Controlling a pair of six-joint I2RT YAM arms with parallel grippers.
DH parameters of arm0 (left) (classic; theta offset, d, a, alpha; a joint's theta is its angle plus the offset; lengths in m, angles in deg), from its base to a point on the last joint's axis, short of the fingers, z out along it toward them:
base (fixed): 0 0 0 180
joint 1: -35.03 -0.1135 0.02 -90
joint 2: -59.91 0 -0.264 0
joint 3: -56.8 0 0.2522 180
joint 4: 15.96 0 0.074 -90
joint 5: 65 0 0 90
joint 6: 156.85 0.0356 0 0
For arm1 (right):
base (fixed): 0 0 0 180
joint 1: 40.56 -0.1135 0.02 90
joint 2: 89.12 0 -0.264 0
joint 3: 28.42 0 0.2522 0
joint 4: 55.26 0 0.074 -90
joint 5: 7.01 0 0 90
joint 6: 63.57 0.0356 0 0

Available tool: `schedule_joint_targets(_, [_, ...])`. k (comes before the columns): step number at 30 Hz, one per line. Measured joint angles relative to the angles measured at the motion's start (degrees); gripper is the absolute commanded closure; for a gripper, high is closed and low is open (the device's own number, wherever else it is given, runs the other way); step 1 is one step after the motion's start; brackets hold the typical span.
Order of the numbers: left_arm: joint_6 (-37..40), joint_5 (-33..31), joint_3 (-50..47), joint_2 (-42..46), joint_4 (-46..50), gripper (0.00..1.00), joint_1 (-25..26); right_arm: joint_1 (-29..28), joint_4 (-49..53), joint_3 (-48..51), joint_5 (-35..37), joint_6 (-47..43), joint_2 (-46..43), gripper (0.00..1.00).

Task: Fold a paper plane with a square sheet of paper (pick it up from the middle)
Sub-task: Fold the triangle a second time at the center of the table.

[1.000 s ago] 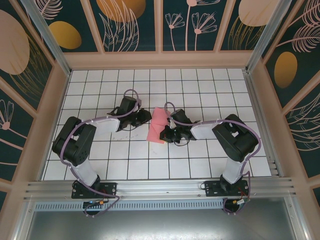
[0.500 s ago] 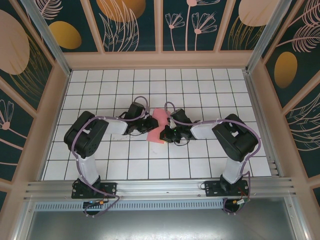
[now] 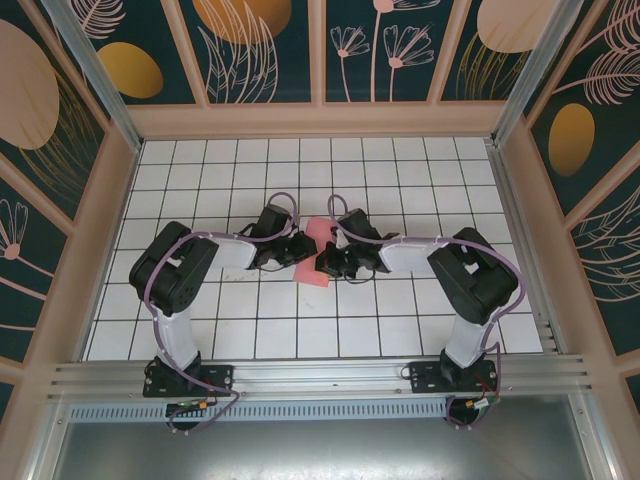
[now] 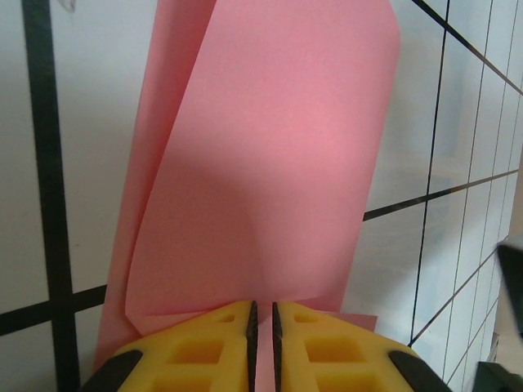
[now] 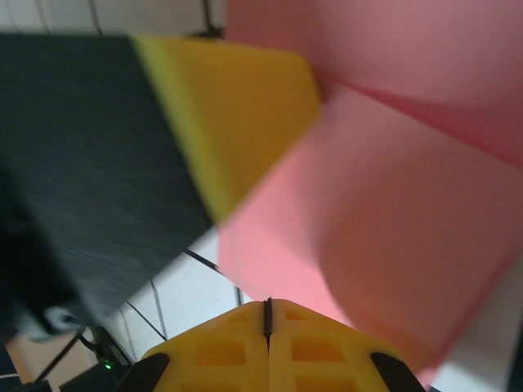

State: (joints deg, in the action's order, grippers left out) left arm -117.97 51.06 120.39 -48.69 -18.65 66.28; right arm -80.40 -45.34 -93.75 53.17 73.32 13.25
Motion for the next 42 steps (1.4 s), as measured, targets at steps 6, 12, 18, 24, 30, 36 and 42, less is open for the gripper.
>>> schedule_joint_targets(6, [-0.15,-0.33,0.00,0.00,-0.13,0.83,-0.22,0.04,0.26,-2.29,0.61,0.00,4.20,1.00])
schedule_joint_targets(12, [-0.39,-1.27,-0.17,0.00,-0.28,0.86,-0.22,0.46,-2.08,-0.90,-0.04,0.70,5.40,1.00])
schedule_joint_targets(18, [-1.03,-1.97,-0.33,0.02,-0.35,0.88,-0.20,0.46,-3.67,2.56,-0.11,1.07,3.06,1.00])
schedule_joint_targets(24, [-1.31,-2.16,-0.33,0.02,-0.33,0.88,-0.15,0.42,-5.09,8.33,-0.35,1.60,-1.09,0.99])
schedule_joint_targets(30, [-1.49,-2.23,-0.33,0.00,-0.33,0.88,-0.15,0.37,-6.73,11.80,-0.44,2.75,-3.50,0.99])
schedule_joint_targets(36, [-1.49,-2.23,-0.33,0.00,-0.31,0.88,-0.15,-0.02,-3.30,11.10,0.72,2.01,-4.39,0.99])
schedule_joint_targets(42, [-1.49,-2.19,-0.33,0.02,-0.31,0.87,-0.15,-0.28,3.34,9.44,3.41,1.25,-6.34,0.98])
